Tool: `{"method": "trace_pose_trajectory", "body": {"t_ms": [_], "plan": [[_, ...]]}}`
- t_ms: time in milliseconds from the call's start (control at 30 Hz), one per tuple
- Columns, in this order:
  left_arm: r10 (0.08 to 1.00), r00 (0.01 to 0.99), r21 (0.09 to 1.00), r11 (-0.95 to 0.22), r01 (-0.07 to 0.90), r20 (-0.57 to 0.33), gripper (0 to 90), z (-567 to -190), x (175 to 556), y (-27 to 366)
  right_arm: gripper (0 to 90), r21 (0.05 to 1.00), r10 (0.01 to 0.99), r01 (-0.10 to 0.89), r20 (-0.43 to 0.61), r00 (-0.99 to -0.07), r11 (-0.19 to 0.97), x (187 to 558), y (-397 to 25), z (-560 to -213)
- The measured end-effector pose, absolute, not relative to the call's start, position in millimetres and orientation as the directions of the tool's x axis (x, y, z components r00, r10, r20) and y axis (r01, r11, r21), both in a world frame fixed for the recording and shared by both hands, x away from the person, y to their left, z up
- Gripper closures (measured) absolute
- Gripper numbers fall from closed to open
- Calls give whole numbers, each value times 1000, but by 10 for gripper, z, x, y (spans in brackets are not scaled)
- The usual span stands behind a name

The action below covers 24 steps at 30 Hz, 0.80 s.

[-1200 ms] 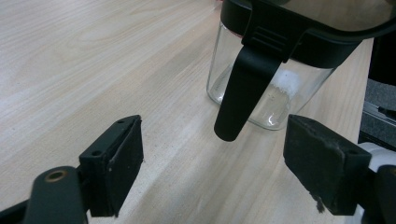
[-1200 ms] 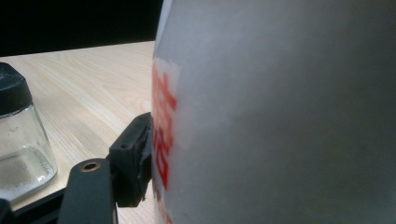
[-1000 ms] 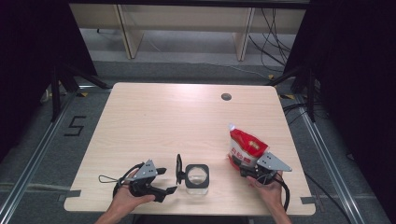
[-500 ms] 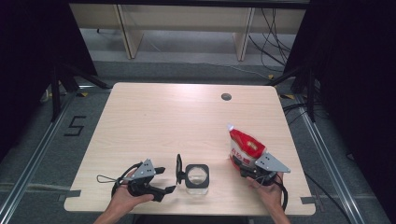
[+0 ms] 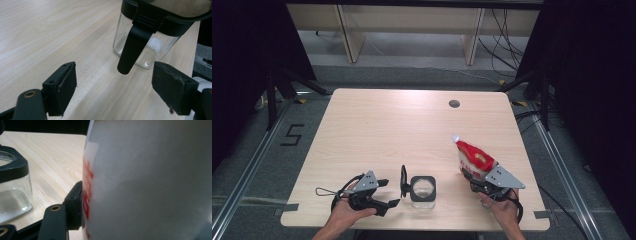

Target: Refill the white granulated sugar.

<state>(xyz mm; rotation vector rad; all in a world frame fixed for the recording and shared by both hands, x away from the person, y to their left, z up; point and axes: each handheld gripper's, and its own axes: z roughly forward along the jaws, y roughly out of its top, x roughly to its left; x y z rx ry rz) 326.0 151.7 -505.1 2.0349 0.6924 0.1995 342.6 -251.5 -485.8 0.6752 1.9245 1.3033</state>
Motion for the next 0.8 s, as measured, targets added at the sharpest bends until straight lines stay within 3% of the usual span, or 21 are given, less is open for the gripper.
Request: {"method": "trace_pose_trajectory", "body": {"t_ms": [233, 500, 800], "plan": [[532, 837, 843, -386, 374, -128, 198, -5053, 3270, 1521, 390, 924, 732, 16, -293, -615, 382, 3242, -2518, -4690], [535, 836, 837, -398, 375, -120, 198, -5044, 3268, 1527, 391, 877, 684, -48, -407, -606, 479, 3002, -2496, -4546], [542, 833, 828, -413, 378, -110, 198, -5042, 3283, 1551, 392, 827, 661, -11, -457, -595, 562, 2845, -2394, -4506]]}}
